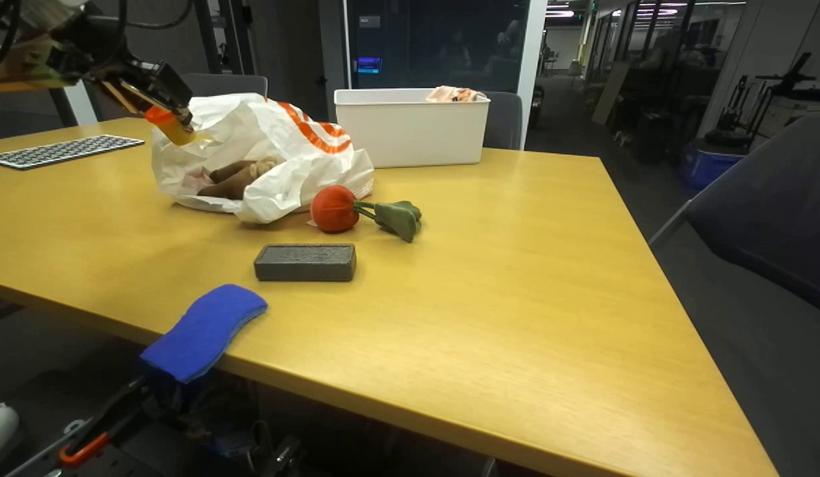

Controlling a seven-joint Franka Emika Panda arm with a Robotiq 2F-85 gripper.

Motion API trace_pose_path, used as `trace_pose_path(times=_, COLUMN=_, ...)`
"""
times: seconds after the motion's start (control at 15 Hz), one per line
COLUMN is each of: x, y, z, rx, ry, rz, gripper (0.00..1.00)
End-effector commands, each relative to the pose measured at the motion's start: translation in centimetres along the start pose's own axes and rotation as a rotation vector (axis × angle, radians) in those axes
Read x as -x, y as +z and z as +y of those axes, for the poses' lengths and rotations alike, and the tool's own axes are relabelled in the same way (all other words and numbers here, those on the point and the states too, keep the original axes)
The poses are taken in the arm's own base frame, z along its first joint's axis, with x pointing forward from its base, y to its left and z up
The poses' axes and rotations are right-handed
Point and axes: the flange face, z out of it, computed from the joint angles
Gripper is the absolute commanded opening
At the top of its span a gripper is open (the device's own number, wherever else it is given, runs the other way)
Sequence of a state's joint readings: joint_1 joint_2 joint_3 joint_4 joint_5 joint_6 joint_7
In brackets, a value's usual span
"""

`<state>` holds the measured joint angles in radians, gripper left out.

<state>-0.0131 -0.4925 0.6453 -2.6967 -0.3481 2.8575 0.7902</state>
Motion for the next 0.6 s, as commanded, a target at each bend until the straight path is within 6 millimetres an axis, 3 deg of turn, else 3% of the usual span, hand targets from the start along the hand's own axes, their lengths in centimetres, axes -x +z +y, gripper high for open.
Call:
trace_pose_path(times=0.0, x=-3.3, y=2.1, z=-0.5, rx=0.004, ry=0.003, rz=0.062, gripper=0.23)
trace_pose_path(times=0.27, x=-6.4, y=5.3, z=0.2, rx=0.061, ry=0.003, rz=0.037, gripper=0.23)
trace_pose_path(times=0.53, x=-7.8, y=8.1, z=0.4, rx=0.088, ry=-0.008, rz=-0.012, gripper=0.23)
